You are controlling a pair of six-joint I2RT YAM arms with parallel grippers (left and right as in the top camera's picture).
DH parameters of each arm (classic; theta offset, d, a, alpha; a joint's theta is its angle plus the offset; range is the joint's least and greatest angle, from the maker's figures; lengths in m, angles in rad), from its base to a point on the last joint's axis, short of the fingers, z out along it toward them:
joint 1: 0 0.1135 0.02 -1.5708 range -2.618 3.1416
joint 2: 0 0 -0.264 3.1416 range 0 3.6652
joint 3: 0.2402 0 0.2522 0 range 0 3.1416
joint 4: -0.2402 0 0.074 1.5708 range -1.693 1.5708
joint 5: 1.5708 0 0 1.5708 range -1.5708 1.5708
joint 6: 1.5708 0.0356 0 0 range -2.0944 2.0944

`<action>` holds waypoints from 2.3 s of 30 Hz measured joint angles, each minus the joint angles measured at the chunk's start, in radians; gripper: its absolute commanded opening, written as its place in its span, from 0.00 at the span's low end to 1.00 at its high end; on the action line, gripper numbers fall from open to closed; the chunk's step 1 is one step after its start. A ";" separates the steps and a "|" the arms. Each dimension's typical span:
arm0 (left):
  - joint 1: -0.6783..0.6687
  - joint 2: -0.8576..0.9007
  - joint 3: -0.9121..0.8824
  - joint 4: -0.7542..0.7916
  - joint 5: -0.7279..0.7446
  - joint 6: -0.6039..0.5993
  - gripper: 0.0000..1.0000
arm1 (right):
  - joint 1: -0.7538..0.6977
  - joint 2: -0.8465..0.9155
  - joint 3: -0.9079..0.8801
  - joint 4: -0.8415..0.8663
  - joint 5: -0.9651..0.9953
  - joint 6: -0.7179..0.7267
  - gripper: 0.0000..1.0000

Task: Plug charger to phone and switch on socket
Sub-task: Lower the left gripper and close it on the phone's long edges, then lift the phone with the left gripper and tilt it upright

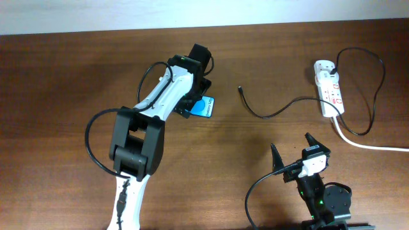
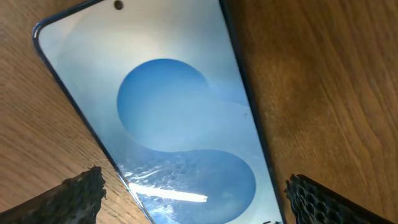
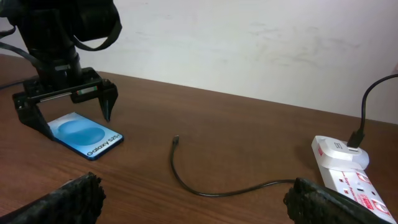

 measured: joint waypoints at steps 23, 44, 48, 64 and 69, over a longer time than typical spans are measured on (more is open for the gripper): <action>0.014 0.026 -0.013 0.062 0.034 -0.234 0.99 | 0.000 0.000 0.000 0.000 0.000 0.000 0.98; 0.010 0.062 0.035 -0.119 0.068 -0.272 1.00 | 0.000 0.000 0.000 0.000 0.000 0.000 0.98; 0.007 0.062 0.035 -0.118 0.053 -0.272 0.96 | 0.000 0.000 0.000 0.000 0.000 0.000 0.98; 0.003 0.056 0.012 -0.054 0.014 -0.131 0.99 | 0.000 0.000 0.000 0.000 0.000 0.000 0.99; -0.008 0.039 -0.023 -0.029 -0.006 -0.087 0.88 | 0.000 0.000 0.000 0.000 0.000 -0.001 0.98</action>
